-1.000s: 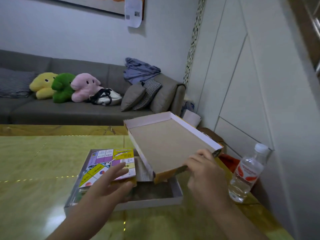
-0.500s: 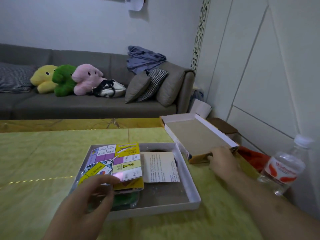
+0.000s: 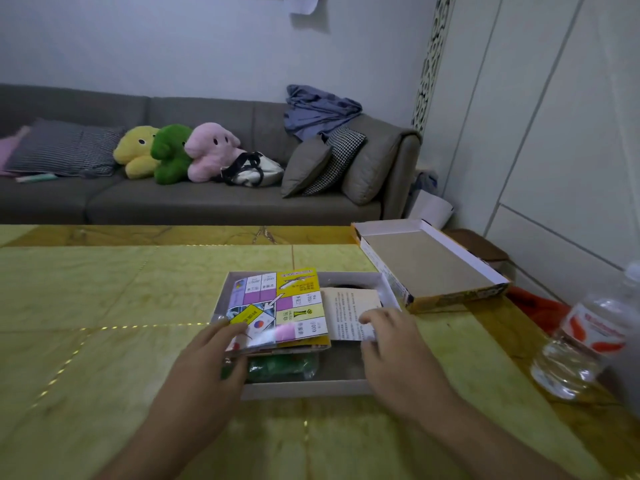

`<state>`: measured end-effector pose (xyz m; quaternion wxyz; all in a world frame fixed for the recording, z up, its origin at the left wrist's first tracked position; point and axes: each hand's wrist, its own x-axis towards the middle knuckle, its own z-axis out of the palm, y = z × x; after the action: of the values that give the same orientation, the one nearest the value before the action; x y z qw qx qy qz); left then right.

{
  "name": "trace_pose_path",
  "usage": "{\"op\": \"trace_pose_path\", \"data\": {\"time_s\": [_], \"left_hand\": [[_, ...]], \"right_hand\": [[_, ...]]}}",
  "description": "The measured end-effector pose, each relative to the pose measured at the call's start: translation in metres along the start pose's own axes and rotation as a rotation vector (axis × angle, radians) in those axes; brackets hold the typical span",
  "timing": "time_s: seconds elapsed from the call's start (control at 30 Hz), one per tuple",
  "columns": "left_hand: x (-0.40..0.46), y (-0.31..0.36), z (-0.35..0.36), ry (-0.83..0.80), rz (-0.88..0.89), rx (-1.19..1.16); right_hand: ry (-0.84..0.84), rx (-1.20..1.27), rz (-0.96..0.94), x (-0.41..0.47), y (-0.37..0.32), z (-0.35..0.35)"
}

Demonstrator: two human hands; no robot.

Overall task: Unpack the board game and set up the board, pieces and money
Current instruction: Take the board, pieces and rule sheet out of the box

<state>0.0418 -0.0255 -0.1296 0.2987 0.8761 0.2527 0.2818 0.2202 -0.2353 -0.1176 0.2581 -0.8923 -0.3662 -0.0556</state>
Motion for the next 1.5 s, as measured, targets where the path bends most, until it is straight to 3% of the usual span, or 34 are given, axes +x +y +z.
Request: {"op": "trace_pose_path", "data": {"time_s": [0.17, 0.37, 0.5, 0.8, 0.93, 1.0, 1.1, 1.23, 1.3, 1.5], "left_hand": [[-0.005, 0.001, 0.001, 0.022, 0.046, 0.055], [-0.005, 0.014, -0.007, 0.022, 0.025, -0.027], [-0.007, 0.023, -0.011, 0.011, -0.084, -0.132], [0.0, 0.034, -0.019, 0.072, -0.373, -0.503], [0.003, 0.031, -0.025, -0.169, -0.544, -0.784], [0.0, 0.031, -0.027, -0.196, -0.541, -0.813], [-0.002, 0.032, -0.034, -0.11, -0.511, -0.745], [-0.001, 0.03, -0.045, -0.014, -0.557, -0.71], [-0.002, 0.031, -0.05, 0.035, -0.603, -0.698], [-0.007, 0.03, -0.055, 0.039, -0.673, -0.536]], "right_hand": [[-0.067, 0.371, 0.289, 0.003, -0.04, 0.002], [-0.124, 0.307, 0.373, 0.006, -0.056, 0.009], [-0.096, 0.551, 0.512, 0.012, -0.058, 0.007], [-0.111, 1.027, 0.522, -0.001, -0.074, -0.018], [-0.187, 1.15, 0.461, -0.014, -0.067, -0.022], [-0.241, 1.169, 0.458, -0.019, -0.064, -0.027], [-0.24, 1.077, 0.464, -0.023, -0.055, -0.037], [0.078, 0.392, 0.484, -0.029, -0.026, -0.047], [0.079, 0.171, 0.523, -0.032, -0.008, -0.042], [-0.082, 0.131, 0.568, -0.038, 0.014, -0.03]]}}
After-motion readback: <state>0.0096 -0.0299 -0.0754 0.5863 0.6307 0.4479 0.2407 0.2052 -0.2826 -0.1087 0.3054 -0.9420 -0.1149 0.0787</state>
